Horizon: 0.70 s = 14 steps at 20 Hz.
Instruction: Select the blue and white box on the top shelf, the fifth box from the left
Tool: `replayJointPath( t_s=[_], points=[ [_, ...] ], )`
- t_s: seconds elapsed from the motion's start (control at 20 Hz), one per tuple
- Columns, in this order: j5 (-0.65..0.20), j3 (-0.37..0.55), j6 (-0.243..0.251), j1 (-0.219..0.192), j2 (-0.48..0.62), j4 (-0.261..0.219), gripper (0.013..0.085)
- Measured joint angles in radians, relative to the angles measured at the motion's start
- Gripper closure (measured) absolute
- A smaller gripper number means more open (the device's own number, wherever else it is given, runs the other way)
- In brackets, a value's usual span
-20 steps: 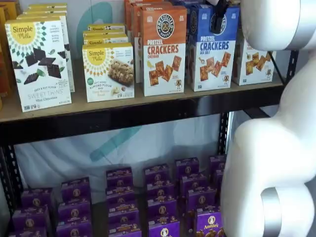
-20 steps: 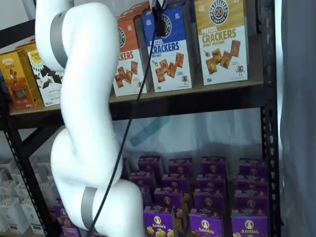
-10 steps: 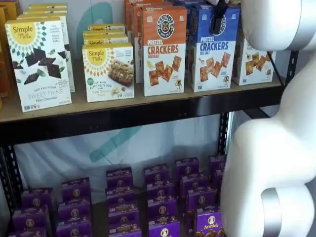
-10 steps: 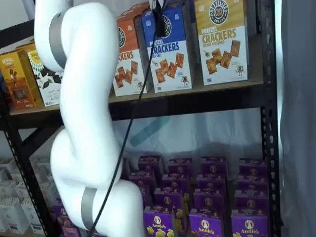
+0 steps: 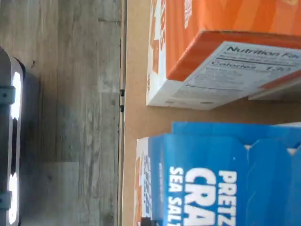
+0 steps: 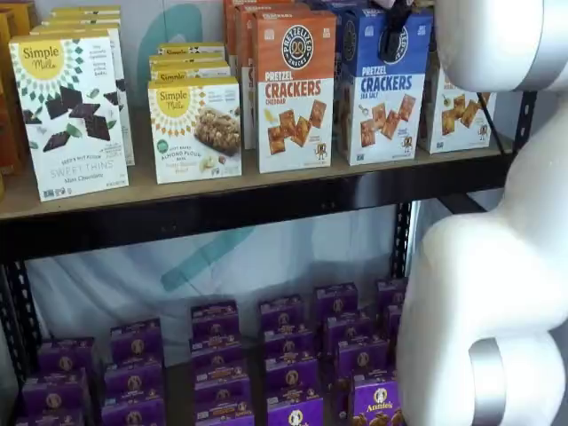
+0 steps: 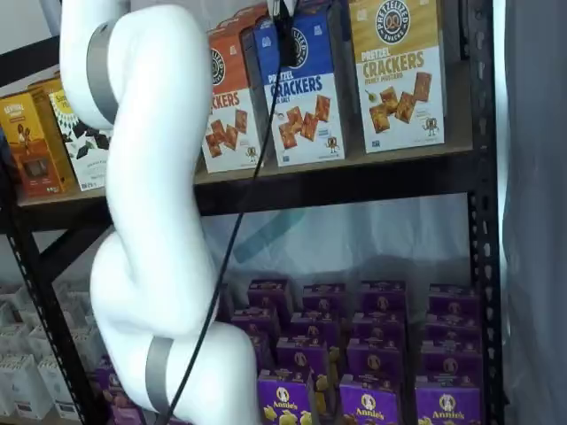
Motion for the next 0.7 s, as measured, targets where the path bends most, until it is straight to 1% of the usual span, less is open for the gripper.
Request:
replayJointPath(
  t_s=[0.7],
  points=[
    [0.032,-0.003,-0.002,-0.014,-0.025,0.026,0.0370]
  ],
)
